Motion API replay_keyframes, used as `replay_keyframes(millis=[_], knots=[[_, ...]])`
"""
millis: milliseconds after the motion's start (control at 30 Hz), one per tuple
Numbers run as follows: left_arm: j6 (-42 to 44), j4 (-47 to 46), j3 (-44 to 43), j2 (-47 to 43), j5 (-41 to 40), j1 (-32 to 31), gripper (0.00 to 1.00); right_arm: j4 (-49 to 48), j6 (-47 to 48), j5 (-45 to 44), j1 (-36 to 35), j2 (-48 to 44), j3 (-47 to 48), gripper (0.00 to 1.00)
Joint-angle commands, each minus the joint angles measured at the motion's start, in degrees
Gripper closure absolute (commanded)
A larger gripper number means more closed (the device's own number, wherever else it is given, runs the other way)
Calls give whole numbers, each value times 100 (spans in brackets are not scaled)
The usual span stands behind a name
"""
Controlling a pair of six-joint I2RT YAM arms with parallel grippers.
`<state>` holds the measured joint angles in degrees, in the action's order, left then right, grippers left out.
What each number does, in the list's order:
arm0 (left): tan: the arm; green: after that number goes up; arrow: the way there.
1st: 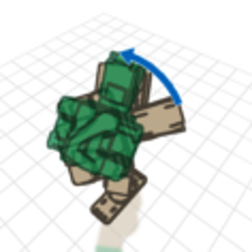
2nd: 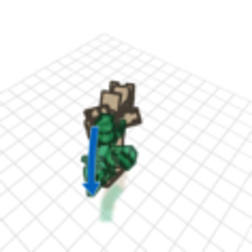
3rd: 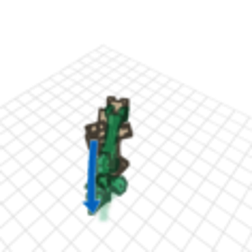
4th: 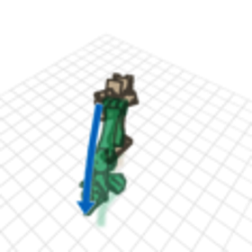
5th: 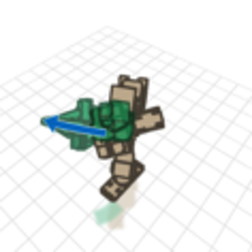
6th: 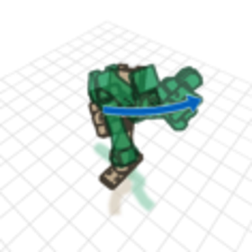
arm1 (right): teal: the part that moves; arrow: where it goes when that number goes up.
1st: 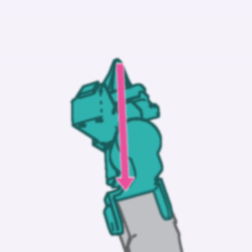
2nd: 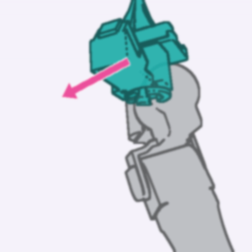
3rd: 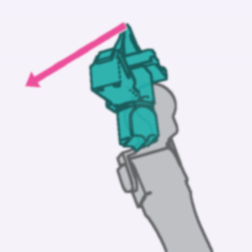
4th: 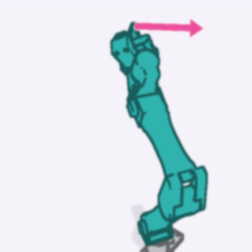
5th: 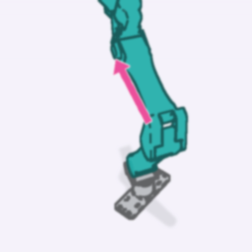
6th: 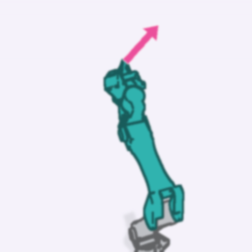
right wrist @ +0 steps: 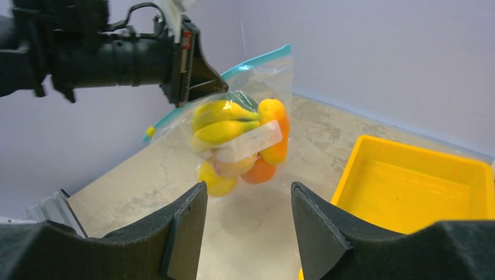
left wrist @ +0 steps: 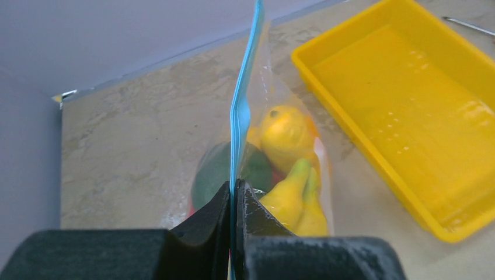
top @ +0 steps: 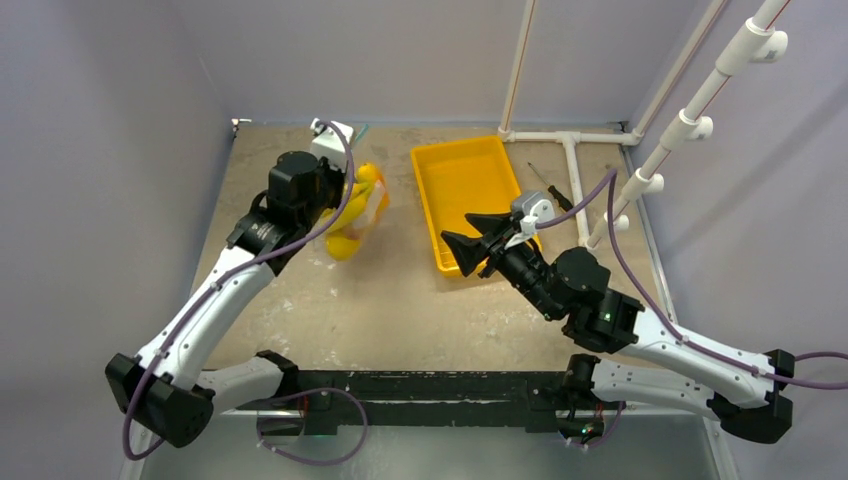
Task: Place the food in the zip-top bag and seal the zipper
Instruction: Place the zipper food storage bag at the center of the board.
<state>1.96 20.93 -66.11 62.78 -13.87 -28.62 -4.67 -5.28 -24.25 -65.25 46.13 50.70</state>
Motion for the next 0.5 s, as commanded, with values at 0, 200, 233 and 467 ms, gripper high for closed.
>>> replay_keyframes(millis=[0,200,233,467], knots=[[411,-956,-138,342,112,809,100,-151,54,160,-23,-50,-15,42],[537,-1366,173,823,128,1104,100,-185,-61,415,-30,-95,-141,41],[489,-1439,247,878,199,1104,100,-184,-87,466,-30,-96,-161,41],[-150,-1823,689,1194,659,985,100,-145,-254,704,-31,-110,-271,40]])
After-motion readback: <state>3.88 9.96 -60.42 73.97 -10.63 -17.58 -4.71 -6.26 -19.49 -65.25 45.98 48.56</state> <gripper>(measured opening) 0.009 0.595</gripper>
